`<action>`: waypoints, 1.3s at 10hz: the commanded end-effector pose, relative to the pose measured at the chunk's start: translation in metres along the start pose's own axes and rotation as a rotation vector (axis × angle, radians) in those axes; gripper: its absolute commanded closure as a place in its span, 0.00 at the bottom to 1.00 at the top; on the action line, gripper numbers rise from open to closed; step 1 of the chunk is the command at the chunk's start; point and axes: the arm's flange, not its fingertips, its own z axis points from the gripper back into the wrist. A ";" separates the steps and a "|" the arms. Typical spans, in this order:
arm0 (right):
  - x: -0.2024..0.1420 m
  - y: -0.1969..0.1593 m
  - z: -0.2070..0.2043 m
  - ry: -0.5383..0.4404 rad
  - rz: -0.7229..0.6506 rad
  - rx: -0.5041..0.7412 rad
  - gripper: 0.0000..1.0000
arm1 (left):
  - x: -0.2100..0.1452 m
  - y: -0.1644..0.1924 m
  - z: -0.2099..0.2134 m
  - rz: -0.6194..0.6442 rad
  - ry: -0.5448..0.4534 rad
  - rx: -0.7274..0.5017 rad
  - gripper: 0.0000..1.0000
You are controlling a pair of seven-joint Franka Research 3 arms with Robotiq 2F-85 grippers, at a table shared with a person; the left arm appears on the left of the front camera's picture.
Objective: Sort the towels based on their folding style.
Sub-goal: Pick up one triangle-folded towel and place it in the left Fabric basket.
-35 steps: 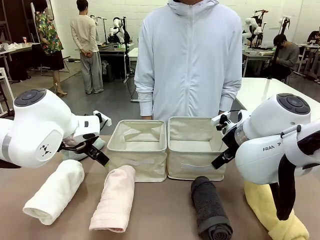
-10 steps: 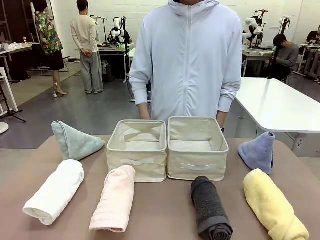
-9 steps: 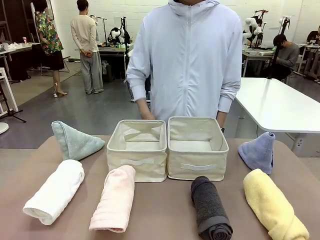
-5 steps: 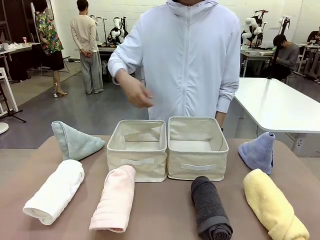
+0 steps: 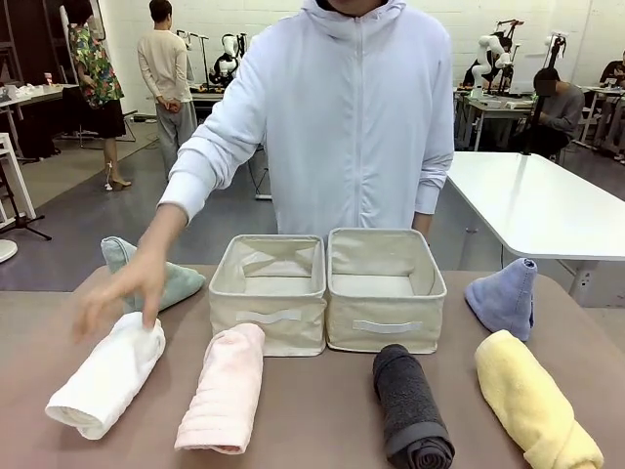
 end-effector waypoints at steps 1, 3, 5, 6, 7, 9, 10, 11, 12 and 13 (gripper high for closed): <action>0.004 -0.001 -0.001 -0.008 0.022 0.015 0.00 | 0.002 0.003 0.001 -0.022 -0.017 -0.006 0.00; 0.004 -0.001 -0.001 -0.008 0.022 0.015 0.00 | 0.002 0.003 0.001 -0.022 -0.017 -0.006 0.00; 0.004 -0.001 -0.001 -0.008 0.022 0.015 0.00 | 0.002 0.003 0.001 -0.022 -0.017 -0.006 0.00; 0.004 -0.001 -0.001 -0.008 0.022 0.015 0.00 | 0.002 0.003 0.001 -0.022 -0.017 -0.006 0.00; 0.004 -0.001 -0.001 -0.008 0.022 0.015 0.00 | 0.002 0.003 0.001 -0.022 -0.017 -0.006 0.00; 0.004 -0.001 -0.001 -0.008 0.022 0.015 0.00 | 0.002 0.003 0.001 -0.022 -0.017 -0.006 0.00; 0.004 -0.001 -0.001 -0.008 0.022 0.015 0.00 | 0.002 0.003 0.001 -0.022 -0.017 -0.006 0.00; 0.004 -0.001 -0.001 -0.008 0.022 0.015 0.00 | 0.002 0.003 0.001 -0.022 -0.017 -0.006 0.00; 0.004 -0.001 -0.001 -0.008 0.022 0.015 0.00 | 0.002 0.003 0.001 -0.022 -0.017 -0.006 0.00; 0.004 -0.001 -0.001 -0.008 0.022 0.015 0.00 | 0.000 0.002 -0.001 0.003 0.000 0.002 0.00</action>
